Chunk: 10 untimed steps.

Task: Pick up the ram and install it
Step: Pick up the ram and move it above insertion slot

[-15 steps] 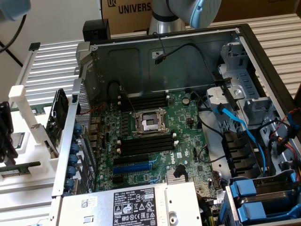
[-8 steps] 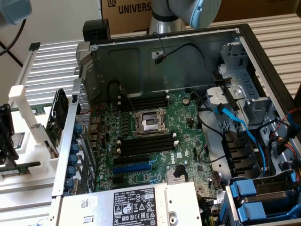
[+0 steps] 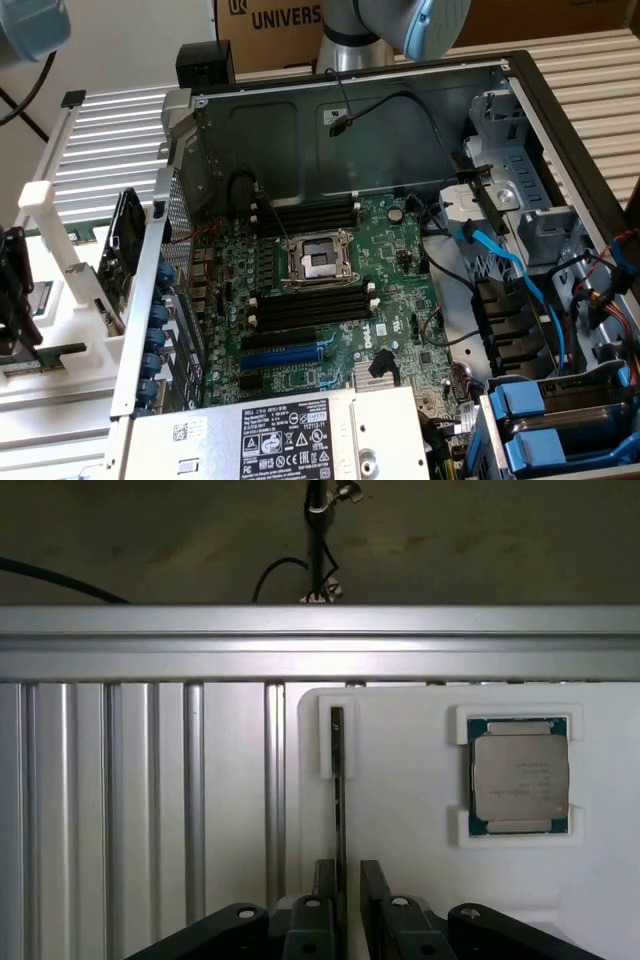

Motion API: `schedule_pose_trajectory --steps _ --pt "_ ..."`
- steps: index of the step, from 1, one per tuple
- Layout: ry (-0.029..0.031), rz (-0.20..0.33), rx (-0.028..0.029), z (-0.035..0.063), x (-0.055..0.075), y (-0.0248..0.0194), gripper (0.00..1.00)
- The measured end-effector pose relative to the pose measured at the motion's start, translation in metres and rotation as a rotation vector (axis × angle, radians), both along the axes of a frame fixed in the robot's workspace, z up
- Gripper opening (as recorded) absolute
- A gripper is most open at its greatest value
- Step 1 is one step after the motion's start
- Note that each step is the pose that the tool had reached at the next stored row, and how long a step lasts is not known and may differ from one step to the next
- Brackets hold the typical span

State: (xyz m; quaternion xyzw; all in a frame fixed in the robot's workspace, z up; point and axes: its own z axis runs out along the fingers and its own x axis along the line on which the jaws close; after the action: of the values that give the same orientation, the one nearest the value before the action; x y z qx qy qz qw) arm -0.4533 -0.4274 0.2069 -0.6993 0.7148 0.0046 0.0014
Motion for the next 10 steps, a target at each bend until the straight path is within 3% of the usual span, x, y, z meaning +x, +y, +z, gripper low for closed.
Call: schedule_pose_trajectory --steps 4,10 --pt "0.0002 0.0 -0.0108 -0.001 -0.0001 0.0 0.24" --pt "0.0 0.002 -0.0122 -0.0015 0.0 0.0001 0.24"
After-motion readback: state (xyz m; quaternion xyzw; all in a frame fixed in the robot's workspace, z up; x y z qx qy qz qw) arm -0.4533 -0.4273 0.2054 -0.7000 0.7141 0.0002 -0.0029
